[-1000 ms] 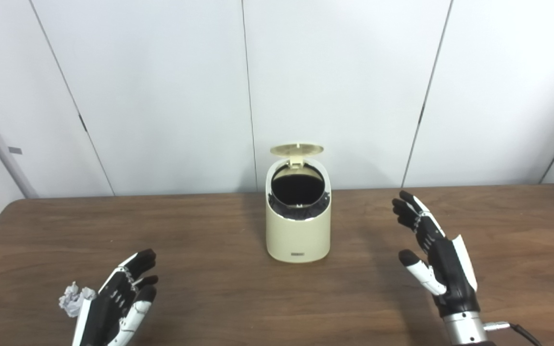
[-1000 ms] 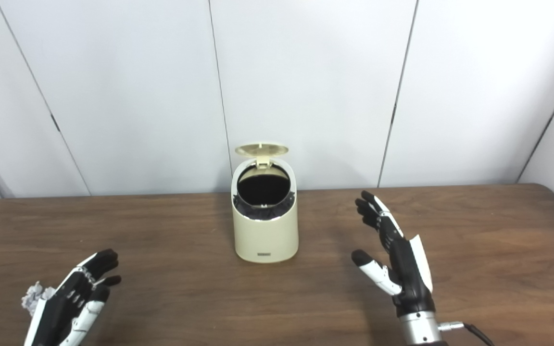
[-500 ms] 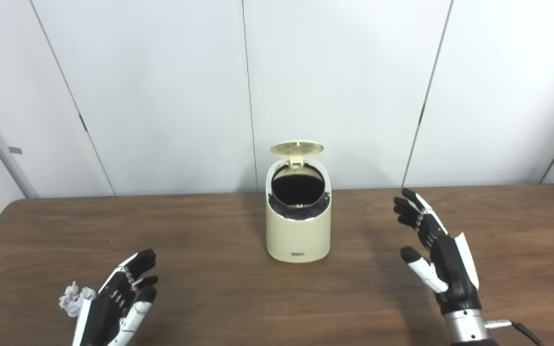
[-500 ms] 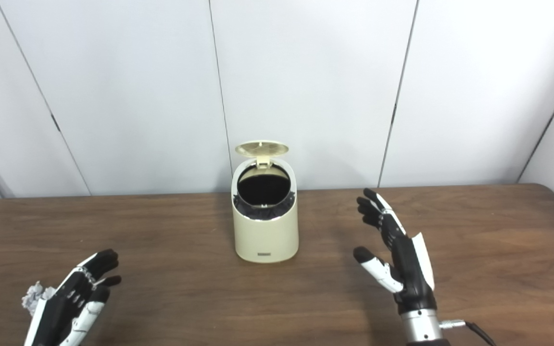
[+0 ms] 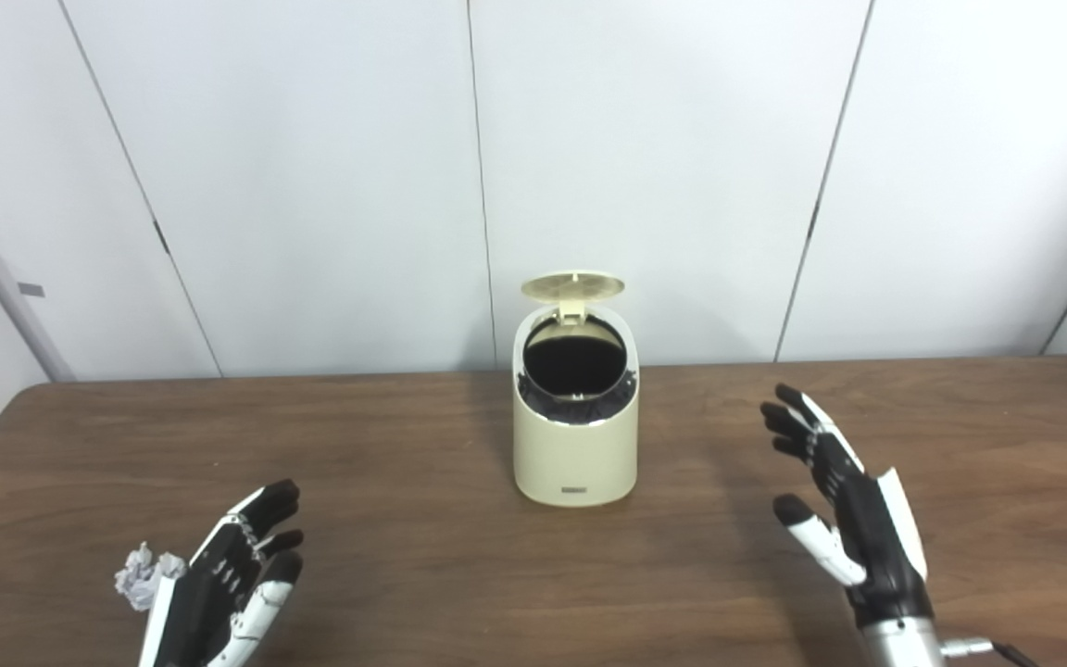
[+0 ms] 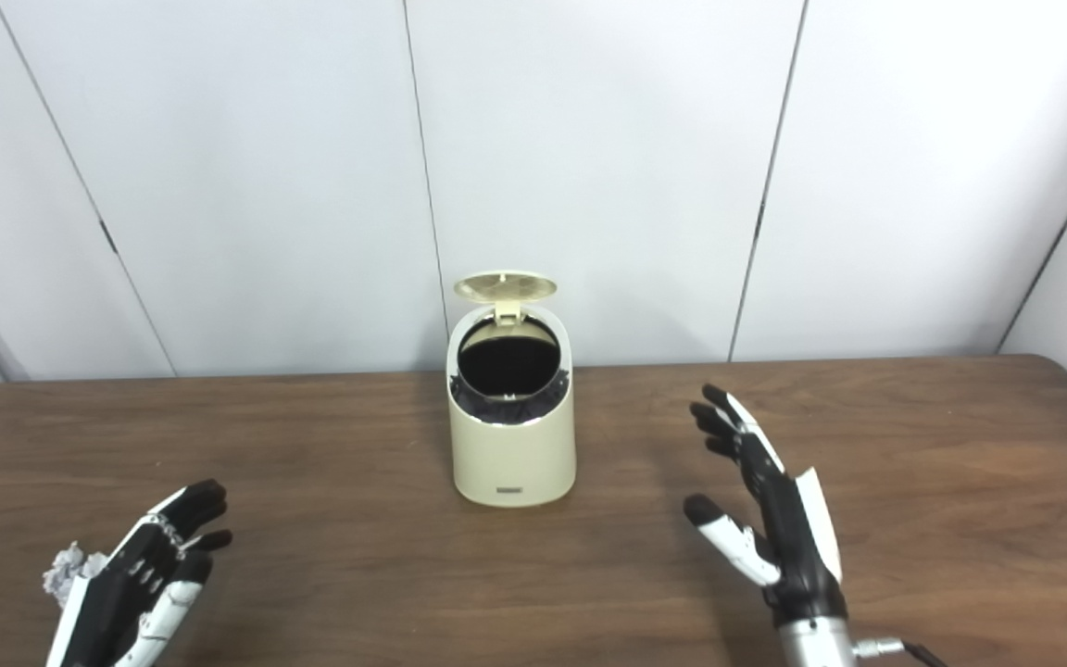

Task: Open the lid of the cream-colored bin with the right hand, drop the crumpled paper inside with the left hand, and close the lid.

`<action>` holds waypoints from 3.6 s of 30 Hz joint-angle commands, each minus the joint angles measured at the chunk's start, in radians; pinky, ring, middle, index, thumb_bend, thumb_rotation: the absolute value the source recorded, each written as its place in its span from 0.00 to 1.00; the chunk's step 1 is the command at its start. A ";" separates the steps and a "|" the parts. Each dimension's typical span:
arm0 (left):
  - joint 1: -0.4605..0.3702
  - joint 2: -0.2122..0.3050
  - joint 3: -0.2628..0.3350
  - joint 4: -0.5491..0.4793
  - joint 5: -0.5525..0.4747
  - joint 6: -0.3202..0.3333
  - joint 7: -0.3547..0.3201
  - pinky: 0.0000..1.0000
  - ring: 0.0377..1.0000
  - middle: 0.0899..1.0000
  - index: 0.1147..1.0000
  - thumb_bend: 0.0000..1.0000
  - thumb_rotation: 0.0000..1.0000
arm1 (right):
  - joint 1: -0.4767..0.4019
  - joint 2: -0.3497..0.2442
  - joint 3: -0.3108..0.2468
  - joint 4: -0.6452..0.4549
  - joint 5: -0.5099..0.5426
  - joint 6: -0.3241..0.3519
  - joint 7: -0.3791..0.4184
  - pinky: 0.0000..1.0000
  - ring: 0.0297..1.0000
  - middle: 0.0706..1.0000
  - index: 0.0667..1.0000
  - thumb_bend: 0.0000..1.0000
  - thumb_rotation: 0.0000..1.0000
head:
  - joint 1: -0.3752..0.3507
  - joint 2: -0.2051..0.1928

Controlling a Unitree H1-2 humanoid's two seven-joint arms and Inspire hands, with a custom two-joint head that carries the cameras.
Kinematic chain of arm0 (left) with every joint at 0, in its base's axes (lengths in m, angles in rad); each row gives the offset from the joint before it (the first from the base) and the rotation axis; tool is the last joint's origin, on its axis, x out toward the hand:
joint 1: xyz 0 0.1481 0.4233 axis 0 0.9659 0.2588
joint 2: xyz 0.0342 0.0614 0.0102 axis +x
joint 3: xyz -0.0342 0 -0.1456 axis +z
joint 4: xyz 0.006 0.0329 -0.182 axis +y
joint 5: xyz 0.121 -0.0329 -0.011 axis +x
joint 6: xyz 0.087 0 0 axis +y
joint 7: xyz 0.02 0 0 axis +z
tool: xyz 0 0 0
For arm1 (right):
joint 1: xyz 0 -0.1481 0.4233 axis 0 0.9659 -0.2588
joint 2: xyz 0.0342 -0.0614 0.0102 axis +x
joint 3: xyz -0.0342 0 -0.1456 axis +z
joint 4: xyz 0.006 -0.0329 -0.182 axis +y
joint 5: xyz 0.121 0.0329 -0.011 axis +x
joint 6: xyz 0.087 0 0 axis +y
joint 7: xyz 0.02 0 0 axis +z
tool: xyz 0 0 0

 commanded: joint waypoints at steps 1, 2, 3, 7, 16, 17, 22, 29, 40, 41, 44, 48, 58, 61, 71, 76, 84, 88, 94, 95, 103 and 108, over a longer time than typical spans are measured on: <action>-0.011 0.014 0.005 -0.023 -0.002 -0.023 0.001 0.75 0.84 0.82 0.79 0.72 0.58 | -0.003 -0.002 -0.010 -0.031 0.006 -0.022 -0.012 0.84 0.85 0.84 0.89 0.88 0.86 | 0.000 0.000; -0.011 0.014 0.005 -0.023 -0.001 -0.023 0.002 0.75 0.84 0.82 0.79 0.72 0.58 | 0.003 -0.002 -0.010 -0.030 0.003 -0.028 -0.014 0.83 0.85 0.84 0.89 0.87 0.86 | 0.000 0.000; -0.011 0.014 0.005 -0.023 0.002 -0.024 0.003 0.75 0.84 0.82 0.79 0.71 0.58 | 0.007 -0.003 -0.011 -0.029 0.000 -0.033 -0.015 0.81 0.85 0.84 0.88 0.86 0.86 | 0.001 -0.001; -0.011 0.015 0.006 -0.019 0.007 -0.028 0.004 0.76 0.84 0.82 0.78 0.72 0.58 | 0.028 -0.007 -0.015 -0.011 -0.001 -0.055 -0.019 0.75 0.84 0.85 0.87 0.82 0.85 | 0.003 0.000; -0.006 0.014 0.007 -0.031 0.004 -0.019 0.004 0.75 0.83 0.81 0.78 0.74 0.58 | 0.053 0.002 -0.022 -0.010 -0.001 -0.046 -0.025 0.76 0.83 0.83 0.87 0.81 0.85 | 0.014 0.005; -0.006 0.014 0.007 -0.035 0.008 -0.015 0.006 0.75 0.83 0.80 0.77 0.74 0.58 | 0.054 0.002 -0.021 -0.009 -0.002 -0.047 -0.026 0.77 0.83 0.83 0.87 0.80 0.85 | 0.015 0.006; -0.010 0.019 0.010 -0.033 0.021 -0.028 0.008 0.76 0.83 0.80 0.77 0.75 0.58 | 0.054 0.000 -0.019 -0.007 -0.014 -0.050 -0.033 0.76 0.83 0.83 0.87 0.79 0.86 | 0.023 0.004; -0.015 0.037 0.022 -0.066 0.094 -0.060 0.022 0.69 0.78 0.79 0.76 0.74 0.53 | 0.054 -0.001 -0.021 -0.002 0.001 -0.053 -0.031 0.78 0.83 0.83 0.87 0.79 0.85 | 0.044 0.007; 0.023 0.160 0.145 -0.293 0.419 -0.031 0.053 0.68 0.78 0.77 0.72 0.83 0.31 | 0.052 -0.020 -0.029 0.010 0.036 -0.052 -0.017 0.83 0.86 0.85 0.88 0.81 0.85 | 0.112 0.010; 0.025 0.173 0.158 -0.309 0.454 -0.034 0.056 0.66 0.76 0.76 0.71 0.86 0.28 | 0.051 -0.022 -0.030 0.013 0.036 -0.054 -0.017 0.82 0.85 0.85 0.89 0.81 0.85 | 0.120 0.009; 0.032 0.216 0.202 -0.353 0.547 -0.052 0.072 0.62 0.73 0.72 0.69 0.90 0.26 | 0.047 -0.028 -0.035 0.026 0.056 -0.060 -0.012 0.82 0.86 0.85 0.89 0.81 0.85 | 0.133 0.006; 0.034 0.261 0.237 -0.362 0.555 -0.069 0.076 0.59 0.70 0.71 0.68 0.94 0.24 | 0.042 -0.038 -0.039 0.037 0.060 -0.063 -0.011 0.83 0.86 0.84 0.89 0.80 0.84 | 0.163 0.004; 0.062 0.307 0.306 -0.298 0.585 -0.044 0.082 0.57 0.68 0.70 0.68 0.96 0.25 | 0.032 -0.065 -0.054 0.059 0.115 -0.081 0.015 0.86 0.87 0.87 0.90 0.78 0.80 | 0.268 -0.004; 0.064 0.288 0.301 -0.262 0.605 -0.038 0.093 0.58 0.68 0.70 0.68 0.98 0.26 | 0.034 -0.072 -0.060 0.040 0.120 -0.062 0.020 0.86 0.88 0.87 0.90 0.76 0.81 | 0.307 -0.002; 0.060 0.249 0.231 -0.138 0.670 0.024 0.114 0.67 0.80 0.82 0.79 1.00 0.37 | 0.041 -0.090 -0.070 -0.021 0.167 -0.002 0.060 0.82 0.88 0.88 0.90 0.72 0.78 | 0.387 -0.001; 0.049 0.257 0.201 -0.087 0.696 0.037 0.133 0.65 0.78 0.82 0.80 1.00 0.42 | 0.039 -0.102 -0.071 -0.031 0.170 -0.011 0.072 0.76 0.85 0.86 0.88 0.70 0.78 | 0.411 0.001; 0.030 0.260 0.165 -0.041 0.740 0.058 0.168 0.64 0.77 0.82 0.80 1.00 0.47 | 0.029 -0.114 -0.082 -0.012 0.167 -0.031 0.074 0.64 0.79 0.80 0.82 0.75 0.78 | 0.455 -0.004; 0.022 0.261 0.157 -0.030 0.764 0.068 0.196 0.65 0.78 0.83 0.82 1.00 0.45 | 0.031 -0.115 -0.093 -0.018 0.125 -0.005 0.056 0.56 0.75 0.77 0.78 0.92 0.84 | 0.485 -0.007; 0.002 0.274 0.147 -0.013 0.808 0.083 0.234 0.66 0.79 0.84 0.84 1.00 0.43 | 0.029 -0.121 -0.100 -0.011 0.122 -0.013 0.057 0.52 0.71 0.74 0.75 0.96 0.85 | 0.510 -0.011; -0.001 0.278 0.144 -0.009 0.819 0.085 0.242 0.66 0.80 0.85 0.85 1.00 0.43 | 0.029 -0.122 -0.101 -0.009 0.123 -0.014 0.057 0.51 0.70 0.73 0.75 0.96 0.86 | 0.517 -0.013; -0.026 0.313 0.143 -0.008 0.839 0.120 0.252 0.65 0.80 0.83 0.85 1.00 0.44 | 0.026 -0.125 -0.108 0.005 0.125 -0.017 0.059 0.49 0.69 0.71 0.74 0.98 0.87 | 0.527 -0.020; -0.035 0.332 0.133 -0.005 0.839 0.144 0.243 0.62 0.76 0.80 0.81 1.00 0.44 | 0.023 -0.123 -0.108 0.009 0.133 -0.021 0.061 0.49 0.69 0.70 0.73 0.99 0.87 | 0.524 -0.019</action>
